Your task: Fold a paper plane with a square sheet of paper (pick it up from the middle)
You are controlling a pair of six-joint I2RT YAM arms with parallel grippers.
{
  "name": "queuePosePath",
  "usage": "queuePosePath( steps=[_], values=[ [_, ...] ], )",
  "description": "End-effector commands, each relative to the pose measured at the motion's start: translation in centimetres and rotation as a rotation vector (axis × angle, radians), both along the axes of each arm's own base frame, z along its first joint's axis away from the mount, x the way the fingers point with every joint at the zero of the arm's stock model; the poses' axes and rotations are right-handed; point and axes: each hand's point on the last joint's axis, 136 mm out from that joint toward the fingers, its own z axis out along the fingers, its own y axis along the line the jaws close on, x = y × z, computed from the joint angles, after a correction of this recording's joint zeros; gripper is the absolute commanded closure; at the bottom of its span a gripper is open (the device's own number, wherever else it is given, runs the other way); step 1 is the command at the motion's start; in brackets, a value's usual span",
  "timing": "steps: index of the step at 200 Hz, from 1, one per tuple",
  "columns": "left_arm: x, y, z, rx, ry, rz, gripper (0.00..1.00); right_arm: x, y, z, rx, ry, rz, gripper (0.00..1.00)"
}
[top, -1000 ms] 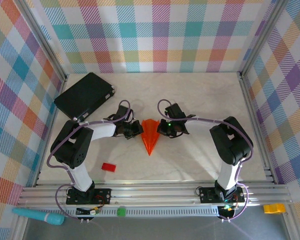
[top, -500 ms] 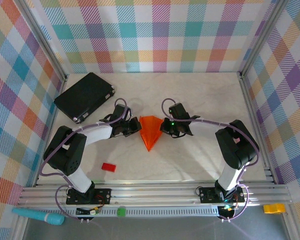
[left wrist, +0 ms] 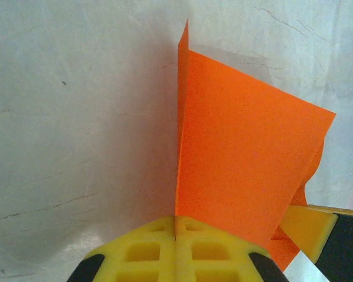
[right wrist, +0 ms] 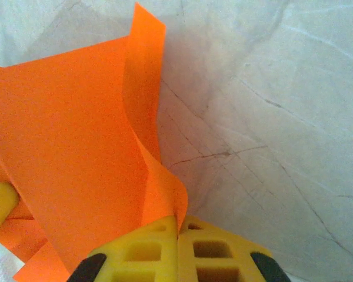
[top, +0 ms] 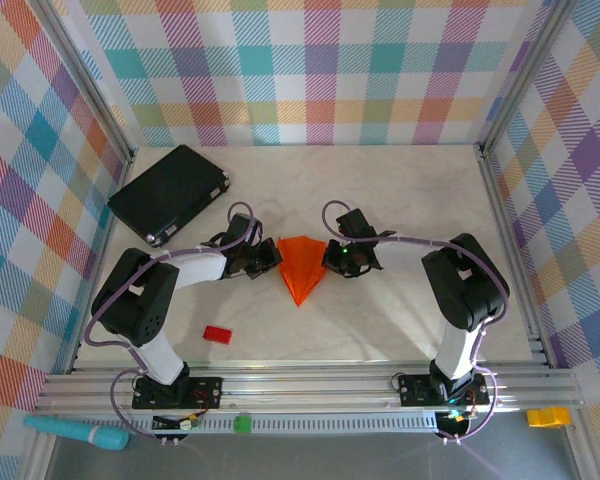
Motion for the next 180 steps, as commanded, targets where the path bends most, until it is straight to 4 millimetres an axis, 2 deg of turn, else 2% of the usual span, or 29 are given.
queuePosePath(
  steps=[1, 36, 57, 76, 108, 147, 180],
  values=[
    [-0.1, 0.1, -0.9, -0.006, 0.022, 0.017, 0.99, 0.3, 0.3, 0.7, 0.015, 0.019, -0.007, 0.92],
    [-0.1, -0.6, -0.2, -0.049, 0.019, 0.009, 0.99, 0.3, 0.5, 3.9, 0.043, -0.052, -0.006, 0.74],
    [-0.1, -0.8, 0.2, -0.067, 0.022, 0.008, 0.99, -0.6, 0.7, 4.6, 0.005, -0.065, 0.006, 0.67],
    [-0.1, -0.9, 0.3, -0.078, 0.026, 0.012, 0.99, -1.9, 1.2, 4.2, -0.026, -0.049, 0.025, 0.66],
    [-0.1, -0.9, 0.4, -0.079, 0.027, 0.012, 0.99, -3.8, 3.6, 3.3, -0.015, -0.017, 0.084, 0.62],
    [-0.1, -1.0, 0.3, -0.080, 0.028, 0.010, 0.99, -4.1, 5.3, 2.4, 0.014, 0.014, 0.123, 0.64],
    [-0.1, -1.0, 0.4, -0.081, 0.027, 0.008, 0.99, -4.1, 5.1, 2.0, -0.023, 0.020, 0.126, 0.64]
  ],
)
